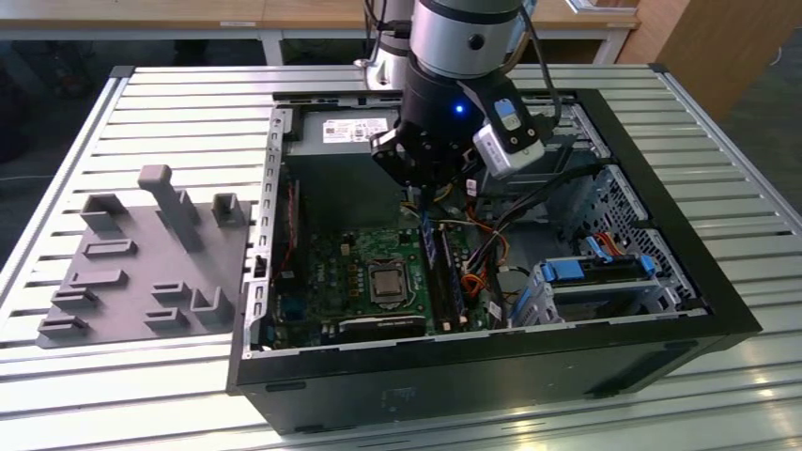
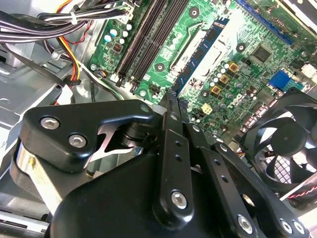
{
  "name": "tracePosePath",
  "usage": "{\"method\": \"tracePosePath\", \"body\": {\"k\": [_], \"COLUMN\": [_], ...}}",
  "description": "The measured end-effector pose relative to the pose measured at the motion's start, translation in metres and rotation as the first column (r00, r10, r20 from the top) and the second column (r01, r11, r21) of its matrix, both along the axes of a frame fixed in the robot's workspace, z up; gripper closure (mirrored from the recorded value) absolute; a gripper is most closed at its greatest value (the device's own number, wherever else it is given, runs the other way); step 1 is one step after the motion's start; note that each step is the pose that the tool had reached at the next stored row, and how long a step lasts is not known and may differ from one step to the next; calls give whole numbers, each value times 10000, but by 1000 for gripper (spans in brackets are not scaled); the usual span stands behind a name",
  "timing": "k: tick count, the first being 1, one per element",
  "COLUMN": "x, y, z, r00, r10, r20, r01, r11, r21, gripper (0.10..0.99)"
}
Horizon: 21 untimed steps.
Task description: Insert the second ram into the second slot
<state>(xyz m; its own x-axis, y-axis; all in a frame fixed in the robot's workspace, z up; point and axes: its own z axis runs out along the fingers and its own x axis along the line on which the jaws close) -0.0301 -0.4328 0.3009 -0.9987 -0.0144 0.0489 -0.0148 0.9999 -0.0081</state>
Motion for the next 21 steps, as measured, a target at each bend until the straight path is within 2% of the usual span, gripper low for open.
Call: {"method": "tracePosePath", "body": {"k": [21], "x": [1], "y": [0], "z": [-86], "r00": [10000], "r10": [1], "r20": [14], "r01": [-1], "r11": [10000], "r21": [19], "gripper": [973]}}
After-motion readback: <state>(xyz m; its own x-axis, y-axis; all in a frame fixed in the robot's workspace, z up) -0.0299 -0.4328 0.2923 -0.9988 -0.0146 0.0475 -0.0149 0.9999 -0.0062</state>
